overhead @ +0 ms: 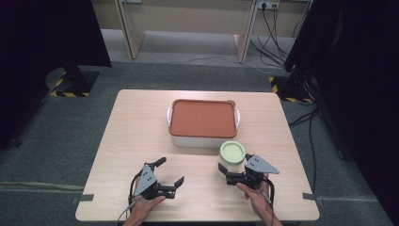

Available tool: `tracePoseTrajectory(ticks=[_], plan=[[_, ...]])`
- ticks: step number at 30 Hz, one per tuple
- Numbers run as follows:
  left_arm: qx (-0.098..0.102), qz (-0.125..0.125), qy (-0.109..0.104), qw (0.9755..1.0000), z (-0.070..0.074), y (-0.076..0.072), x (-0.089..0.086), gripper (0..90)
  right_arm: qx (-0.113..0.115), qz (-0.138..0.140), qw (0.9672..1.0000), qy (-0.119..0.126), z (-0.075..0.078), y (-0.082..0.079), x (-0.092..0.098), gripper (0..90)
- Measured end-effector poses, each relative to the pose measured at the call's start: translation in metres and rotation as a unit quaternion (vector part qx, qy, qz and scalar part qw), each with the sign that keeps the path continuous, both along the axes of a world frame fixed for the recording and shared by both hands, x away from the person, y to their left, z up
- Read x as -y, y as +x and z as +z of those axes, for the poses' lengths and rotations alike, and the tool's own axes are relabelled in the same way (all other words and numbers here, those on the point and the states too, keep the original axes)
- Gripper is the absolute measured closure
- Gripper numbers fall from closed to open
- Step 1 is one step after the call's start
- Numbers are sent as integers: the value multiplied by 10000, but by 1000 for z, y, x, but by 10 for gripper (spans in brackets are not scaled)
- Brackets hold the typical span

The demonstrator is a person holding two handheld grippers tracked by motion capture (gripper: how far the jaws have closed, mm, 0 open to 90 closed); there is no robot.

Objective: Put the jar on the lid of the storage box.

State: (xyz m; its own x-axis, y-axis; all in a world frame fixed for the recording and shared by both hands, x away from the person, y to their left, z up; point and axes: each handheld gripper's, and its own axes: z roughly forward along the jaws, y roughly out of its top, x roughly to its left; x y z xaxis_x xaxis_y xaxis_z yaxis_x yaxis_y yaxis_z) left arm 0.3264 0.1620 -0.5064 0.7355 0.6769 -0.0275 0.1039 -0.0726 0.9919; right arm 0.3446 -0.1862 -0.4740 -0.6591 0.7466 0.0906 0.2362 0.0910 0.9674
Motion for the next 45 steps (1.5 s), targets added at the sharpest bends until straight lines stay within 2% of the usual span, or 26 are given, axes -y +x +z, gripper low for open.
tracePoseTrajectory(ticks=[45], plan=[[-18,-35,-14,10000,0,1,-1,6,39,7,10000,75,29,16,-10,118]])
